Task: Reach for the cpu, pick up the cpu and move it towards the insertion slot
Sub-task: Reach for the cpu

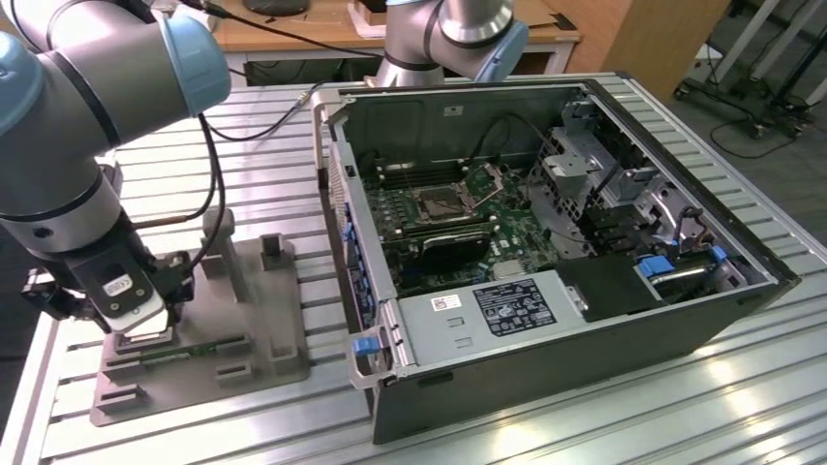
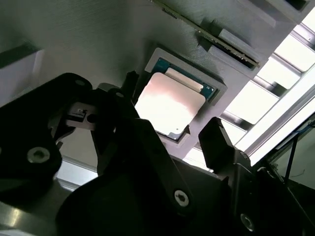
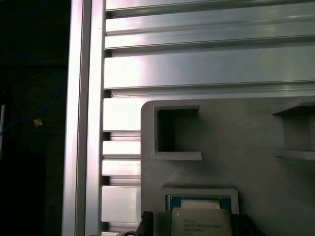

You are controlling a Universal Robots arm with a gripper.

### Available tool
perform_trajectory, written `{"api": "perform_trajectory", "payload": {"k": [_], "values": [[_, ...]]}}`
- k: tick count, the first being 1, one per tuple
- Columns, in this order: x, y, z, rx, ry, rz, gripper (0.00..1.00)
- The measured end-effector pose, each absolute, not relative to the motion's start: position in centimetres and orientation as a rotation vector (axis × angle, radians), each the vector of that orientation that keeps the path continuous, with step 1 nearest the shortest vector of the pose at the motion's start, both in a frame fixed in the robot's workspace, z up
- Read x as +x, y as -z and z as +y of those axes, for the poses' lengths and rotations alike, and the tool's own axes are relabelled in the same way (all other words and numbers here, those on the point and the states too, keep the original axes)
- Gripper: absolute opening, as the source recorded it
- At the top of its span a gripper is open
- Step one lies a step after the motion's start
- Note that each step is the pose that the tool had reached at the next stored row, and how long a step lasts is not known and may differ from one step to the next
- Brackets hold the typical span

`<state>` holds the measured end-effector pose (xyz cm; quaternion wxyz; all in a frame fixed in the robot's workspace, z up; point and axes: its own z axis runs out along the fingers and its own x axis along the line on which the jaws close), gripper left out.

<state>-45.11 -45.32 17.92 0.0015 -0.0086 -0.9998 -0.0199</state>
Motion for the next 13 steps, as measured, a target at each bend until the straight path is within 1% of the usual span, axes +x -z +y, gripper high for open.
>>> {"api": "perform_trajectory", "payload": {"k": [1,2,13], "values": [[-45.1,-17.9,-45.32,-0.027,0.063,-3.138,0.8],[-45.1,-17.89,-45.32,-0.027,0.063,-3.138,0.73],[-44.98,-17.82,-45.25,-0.027,0.063,-3.14,0.73]]}}
